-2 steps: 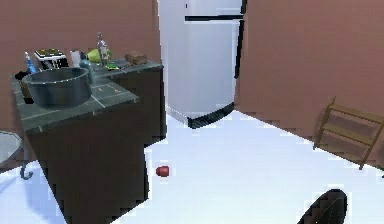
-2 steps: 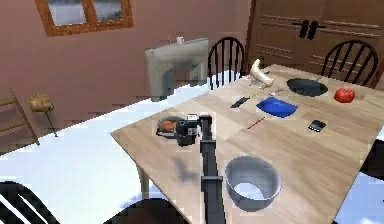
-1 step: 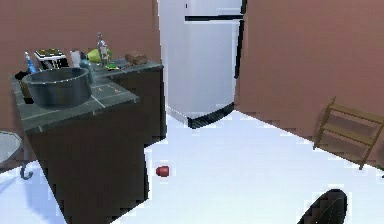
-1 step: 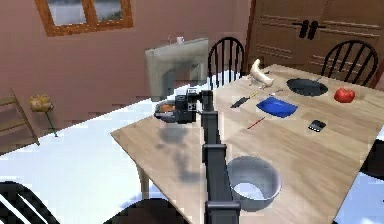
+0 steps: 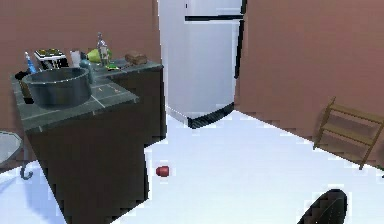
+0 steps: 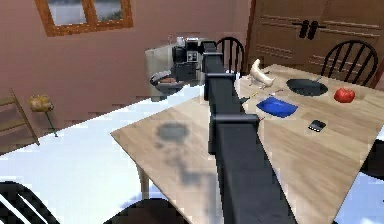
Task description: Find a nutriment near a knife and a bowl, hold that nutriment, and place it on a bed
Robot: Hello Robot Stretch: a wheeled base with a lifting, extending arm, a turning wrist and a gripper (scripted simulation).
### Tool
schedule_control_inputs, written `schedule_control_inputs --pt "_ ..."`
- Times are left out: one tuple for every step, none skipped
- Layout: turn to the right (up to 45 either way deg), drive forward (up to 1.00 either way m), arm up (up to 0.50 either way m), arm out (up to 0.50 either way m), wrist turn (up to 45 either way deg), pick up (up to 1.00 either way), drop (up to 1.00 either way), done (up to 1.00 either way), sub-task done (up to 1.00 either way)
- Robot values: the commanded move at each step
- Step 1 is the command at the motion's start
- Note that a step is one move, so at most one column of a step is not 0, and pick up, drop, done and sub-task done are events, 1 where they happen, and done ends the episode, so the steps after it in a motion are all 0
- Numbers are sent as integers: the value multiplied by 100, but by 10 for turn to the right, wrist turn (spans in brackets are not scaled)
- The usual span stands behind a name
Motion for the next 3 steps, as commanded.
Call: schedule_control_inputs --pt "0 0 0 0 -450 0 0 0 0" --pt "0 0 0 0 -450 0 0 0 0" --pt "0 0 0 0 -180 0 0 0 0"
